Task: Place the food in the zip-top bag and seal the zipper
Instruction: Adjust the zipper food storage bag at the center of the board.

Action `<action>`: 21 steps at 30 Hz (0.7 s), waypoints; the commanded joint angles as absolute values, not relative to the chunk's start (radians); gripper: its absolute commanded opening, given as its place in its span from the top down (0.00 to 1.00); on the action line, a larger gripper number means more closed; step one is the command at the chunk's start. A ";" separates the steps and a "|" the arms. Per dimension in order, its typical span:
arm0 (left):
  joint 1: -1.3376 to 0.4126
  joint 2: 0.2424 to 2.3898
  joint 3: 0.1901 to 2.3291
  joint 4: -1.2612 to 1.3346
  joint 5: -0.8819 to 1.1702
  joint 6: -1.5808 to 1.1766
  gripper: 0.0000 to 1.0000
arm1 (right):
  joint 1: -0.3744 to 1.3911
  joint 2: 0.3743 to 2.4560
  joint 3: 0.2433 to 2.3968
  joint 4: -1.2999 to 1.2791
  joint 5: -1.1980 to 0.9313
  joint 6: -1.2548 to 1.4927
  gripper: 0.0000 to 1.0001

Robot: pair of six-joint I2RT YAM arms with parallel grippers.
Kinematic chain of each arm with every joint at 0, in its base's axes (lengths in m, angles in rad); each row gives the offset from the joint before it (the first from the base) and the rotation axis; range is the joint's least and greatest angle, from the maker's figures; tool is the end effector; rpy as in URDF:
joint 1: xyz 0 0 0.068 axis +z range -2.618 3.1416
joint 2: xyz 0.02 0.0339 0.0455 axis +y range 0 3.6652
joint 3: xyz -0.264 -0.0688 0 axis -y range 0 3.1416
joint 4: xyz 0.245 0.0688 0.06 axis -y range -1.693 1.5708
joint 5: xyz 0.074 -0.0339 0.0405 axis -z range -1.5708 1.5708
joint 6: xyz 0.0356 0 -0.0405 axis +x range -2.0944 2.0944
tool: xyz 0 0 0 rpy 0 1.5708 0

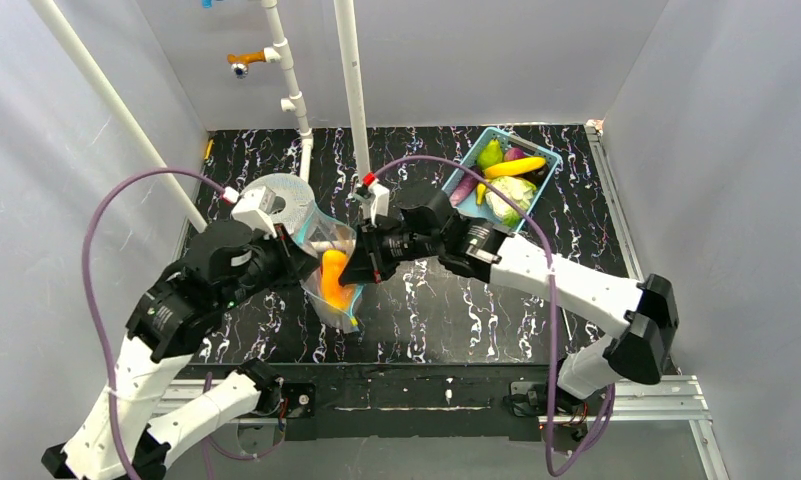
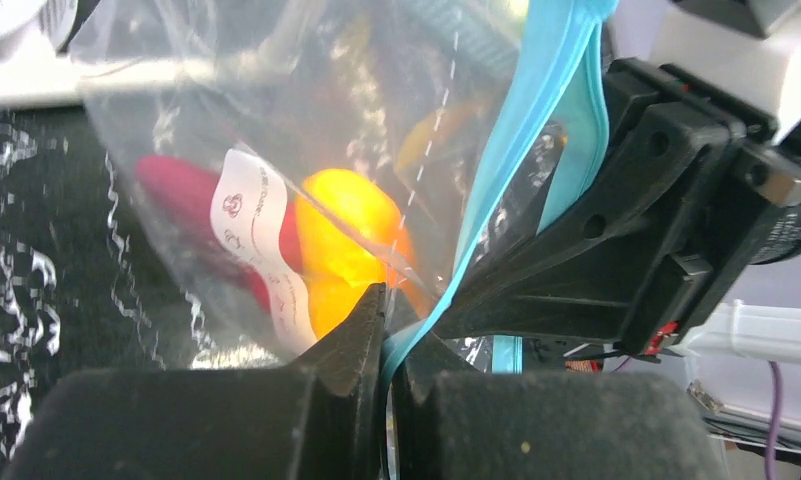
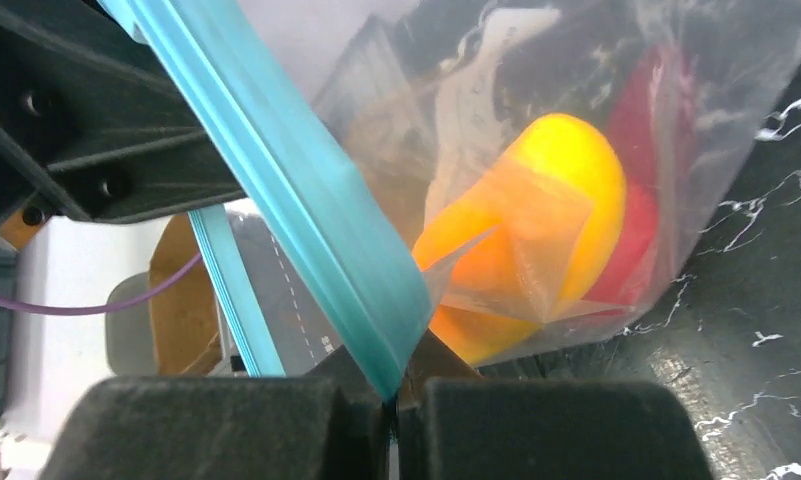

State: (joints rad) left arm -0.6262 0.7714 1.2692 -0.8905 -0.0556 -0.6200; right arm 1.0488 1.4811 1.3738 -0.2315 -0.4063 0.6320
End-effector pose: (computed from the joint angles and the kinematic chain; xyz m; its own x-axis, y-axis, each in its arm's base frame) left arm 0.0972 -0.0679 0.4253 -0.5682 -0.3050 -0.7643 0.2622 0.8132 -0.5195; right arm 0.1608 0.3078 0.3744 -0.7139 -0.1528 -0.6834 -0.6945 0.2790 0.6632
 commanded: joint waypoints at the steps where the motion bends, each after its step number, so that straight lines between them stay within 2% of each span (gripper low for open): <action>1: -0.629 0.867 1.144 -0.968 -0.080 -0.698 1.00 | 1.006 1.598 1.322 -0.221 -0.559 0.698 0.99; 7: -0.629 0.817 1.193 -0.965 -0.068 -0.685 1.00 | 0.994 1.597 1.291 -0.217 -0.591 0.687 0.96; 10: -0.630 0.754 1.219 -0.907 -0.071 -0.674 1.00 | 0.994 1.584 1.314 -0.213 -0.602 0.680 0.84; 13: -0.630 0.722 1.187 -0.861 -0.110 -0.687 1.00 | 0.994 1.578 1.347 -0.221 -0.606 0.679 0.65; 16: -0.630 0.745 1.130 -0.877 -0.126 -0.746 1.00 | 0.994 1.570 1.356 -0.261 -0.579 0.667 0.53; 21: -0.630 0.740 1.019 -0.847 -0.080 -0.838 1.00 | 1.015 1.516 1.266 -0.271 -0.538 0.676 0.27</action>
